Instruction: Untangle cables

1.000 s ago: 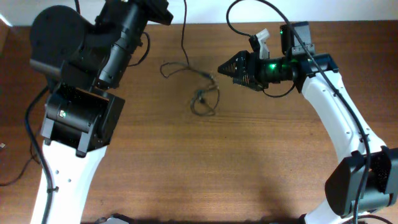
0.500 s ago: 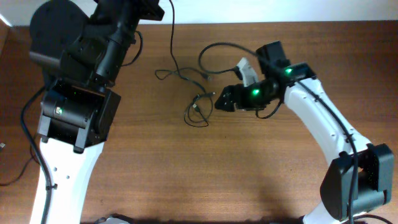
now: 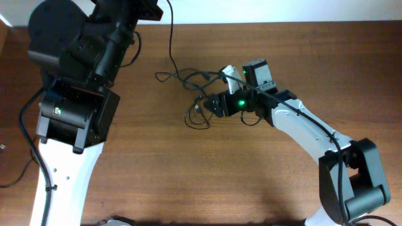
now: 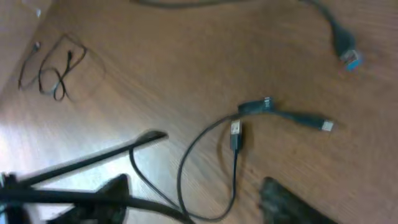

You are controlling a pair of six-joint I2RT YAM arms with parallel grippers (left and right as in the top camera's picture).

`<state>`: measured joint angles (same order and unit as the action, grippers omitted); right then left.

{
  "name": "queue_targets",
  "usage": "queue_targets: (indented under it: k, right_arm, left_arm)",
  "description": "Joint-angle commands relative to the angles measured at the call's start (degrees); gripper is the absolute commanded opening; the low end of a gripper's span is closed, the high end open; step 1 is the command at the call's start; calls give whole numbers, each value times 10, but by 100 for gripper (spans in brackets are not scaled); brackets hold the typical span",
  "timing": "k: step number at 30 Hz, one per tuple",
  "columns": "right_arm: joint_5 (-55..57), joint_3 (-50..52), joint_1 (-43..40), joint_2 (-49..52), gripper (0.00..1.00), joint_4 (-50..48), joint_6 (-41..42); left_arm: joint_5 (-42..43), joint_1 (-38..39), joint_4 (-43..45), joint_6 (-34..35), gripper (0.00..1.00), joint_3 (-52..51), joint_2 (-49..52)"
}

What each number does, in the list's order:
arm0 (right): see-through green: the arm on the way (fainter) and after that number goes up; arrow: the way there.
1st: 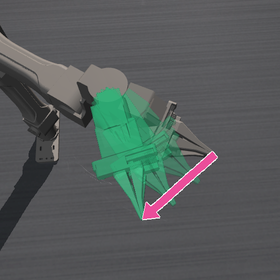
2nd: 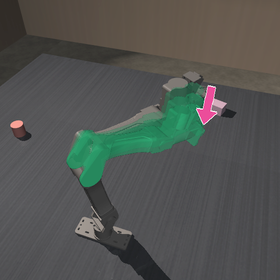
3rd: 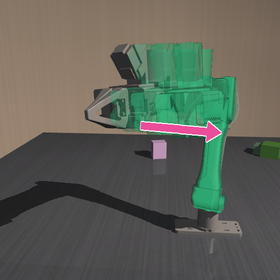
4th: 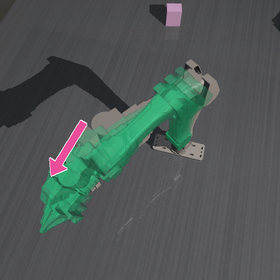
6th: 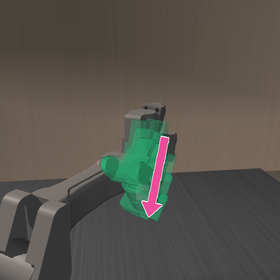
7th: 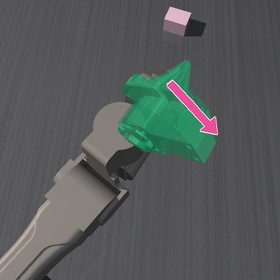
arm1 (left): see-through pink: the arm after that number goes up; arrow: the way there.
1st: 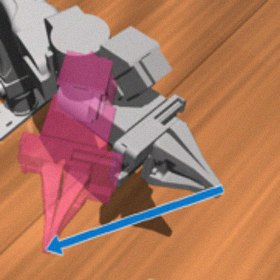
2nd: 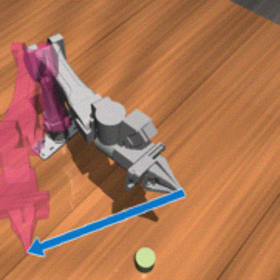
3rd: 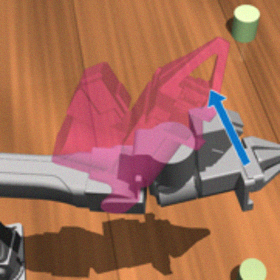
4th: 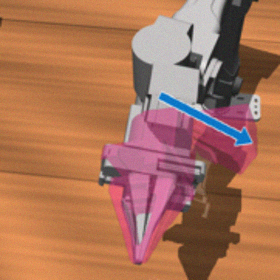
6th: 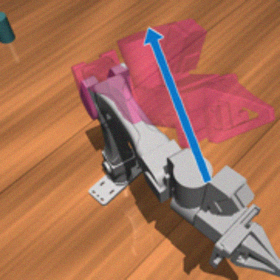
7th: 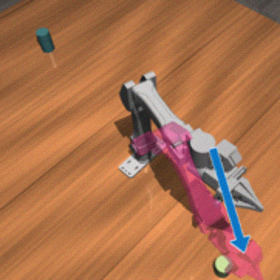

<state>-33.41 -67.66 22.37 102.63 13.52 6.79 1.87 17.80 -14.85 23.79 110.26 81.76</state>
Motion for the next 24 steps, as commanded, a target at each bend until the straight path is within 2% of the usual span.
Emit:
queue_targets:
  k: [1,2,4,6,7,11,15,19,24]
  right_arm:
    - [37,1,12,18,53,-21,-3]
    - [37,1,13,23,50,-25,-3]
    - [37,1,13,29,38,-28,6]
    - [36,-1,10,26,10,-28,12]
    - [35,-1,6,23,4,-27,27]
    - [-13,-2,-43,-23,4,4,62]
    - [-18,-2,-142,-83,4,81,72]
    - [31,-2,-249,-74,4,189,70]
    - [59,-2,-317,-64,4,231,70]
  left_arm:
    - [-2,-3,1,-7,0,6,-1]
    - [-2,-3,0,-7,0,6,-1]
    - [-2,-3,-4,-7,0,6,-1]
    - [-4,-4,-11,-7,0,6,-1]
    - [-9,-3,-13,-7,0,6,-1]
    - [-17,-16,-38,-7,0,6,-1]
    - [-17,-57,-38,-7,0,7,-2]
    - [-17,-98,-24,6,0,7,-7]
    - [-35,-144,-24,6,0,7,-11]
